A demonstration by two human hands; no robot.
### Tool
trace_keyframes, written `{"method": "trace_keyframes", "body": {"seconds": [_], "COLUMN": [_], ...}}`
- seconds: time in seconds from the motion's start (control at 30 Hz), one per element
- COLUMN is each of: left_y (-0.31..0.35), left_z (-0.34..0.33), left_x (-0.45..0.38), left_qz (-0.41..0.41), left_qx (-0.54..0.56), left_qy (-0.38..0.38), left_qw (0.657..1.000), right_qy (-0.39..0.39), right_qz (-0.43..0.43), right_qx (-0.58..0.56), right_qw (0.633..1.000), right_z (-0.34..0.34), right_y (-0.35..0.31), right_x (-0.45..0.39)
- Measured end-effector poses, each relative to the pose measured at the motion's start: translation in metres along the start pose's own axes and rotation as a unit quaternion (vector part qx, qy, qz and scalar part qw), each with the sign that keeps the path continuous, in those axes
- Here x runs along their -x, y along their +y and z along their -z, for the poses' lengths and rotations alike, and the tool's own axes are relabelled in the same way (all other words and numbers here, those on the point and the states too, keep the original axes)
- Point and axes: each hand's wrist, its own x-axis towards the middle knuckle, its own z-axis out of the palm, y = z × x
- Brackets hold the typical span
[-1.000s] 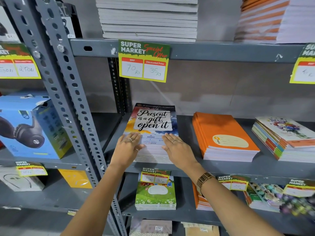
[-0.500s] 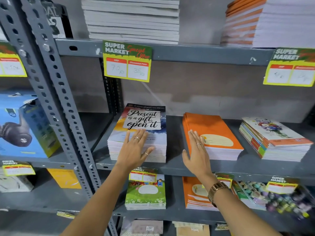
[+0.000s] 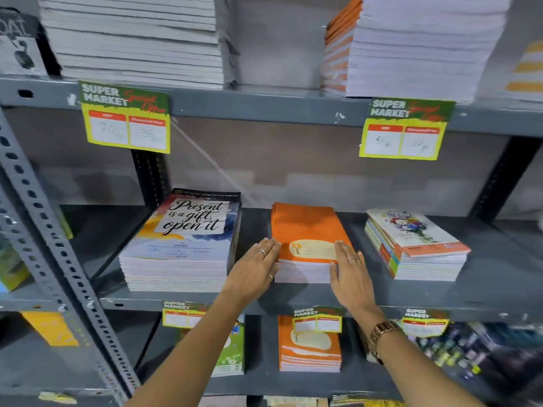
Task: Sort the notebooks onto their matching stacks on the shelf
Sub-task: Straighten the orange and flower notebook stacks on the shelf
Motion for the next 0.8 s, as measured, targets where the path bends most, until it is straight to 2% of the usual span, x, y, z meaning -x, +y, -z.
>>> {"method": "trace_keyframes", "body": {"seconds": [0.13,0.23,0.5,0.8], "left_y": [0.015,0.022,0.025,0.032], "left_z": [-0.016,-0.024,-0.024,-0.025], "left_x": [-0.019,-0.026,-0.028,-0.030], "left_qz": [-0.020,-0.002,0.027,0.058], "left_qx": [-0.041,-0.049,-0.026,0.008], "left_qy": [-0.049,-0.075,-0.056,-0.047], "left_qw": [0.998,0.996,0.998,0.997], "right_qy": [-0.042,-0.067,-0.108,-0.119], "right_qz": [0.004,0.039,0.069,0.081], "right_qx": [0.004,0.025,0.023,0.027], "right_qw": [0.999,0.997,0.991,0.989], "right_z": [0.003,0.004,0.007,0.006], "right_y": [0.020,0.028,0.037,0.042], "right_x": [-0.001,-0.001,-0.019,-0.019]}}
